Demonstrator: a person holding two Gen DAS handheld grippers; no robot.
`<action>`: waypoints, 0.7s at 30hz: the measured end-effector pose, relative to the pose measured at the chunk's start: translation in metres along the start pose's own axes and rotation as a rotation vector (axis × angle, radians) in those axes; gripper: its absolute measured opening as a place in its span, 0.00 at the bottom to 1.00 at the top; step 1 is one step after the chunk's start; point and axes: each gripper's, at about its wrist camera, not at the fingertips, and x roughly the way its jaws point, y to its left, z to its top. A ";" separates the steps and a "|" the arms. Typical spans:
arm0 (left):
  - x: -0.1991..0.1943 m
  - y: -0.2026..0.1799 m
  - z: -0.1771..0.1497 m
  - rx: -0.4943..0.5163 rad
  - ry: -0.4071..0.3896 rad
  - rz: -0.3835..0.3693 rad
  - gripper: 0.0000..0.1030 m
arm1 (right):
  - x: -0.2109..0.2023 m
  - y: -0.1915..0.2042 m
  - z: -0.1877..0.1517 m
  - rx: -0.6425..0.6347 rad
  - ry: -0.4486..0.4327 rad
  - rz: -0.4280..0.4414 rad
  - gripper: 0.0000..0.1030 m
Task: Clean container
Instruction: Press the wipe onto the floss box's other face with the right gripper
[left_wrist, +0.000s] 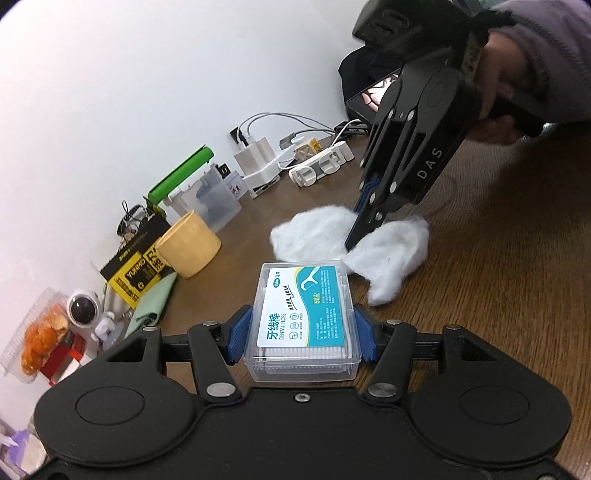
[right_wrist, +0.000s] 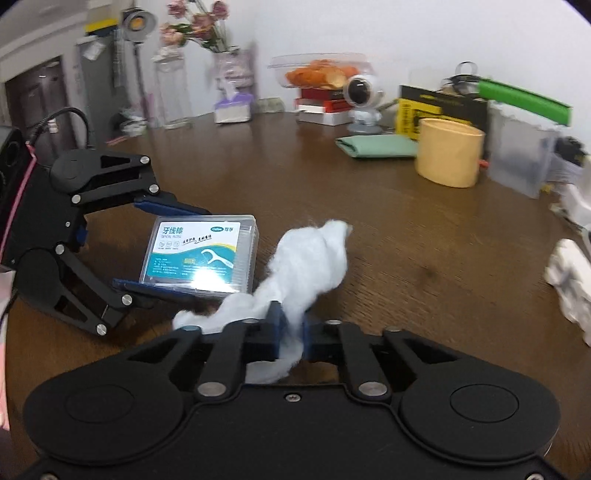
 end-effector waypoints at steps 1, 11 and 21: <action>0.001 -0.002 0.001 0.013 -0.003 0.006 0.55 | -0.005 0.004 0.000 0.005 -0.010 -0.059 0.05; 0.009 -0.020 0.009 0.111 -0.050 0.036 0.55 | -0.037 0.056 -0.007 0.030 -0.217 -0.073 0.05; 0.009 -0.017 0.005 0.103 -0.053 0.041 0.55 | -0.031 0.073 -0.013 -0.006 -0.235 -0.116 0.05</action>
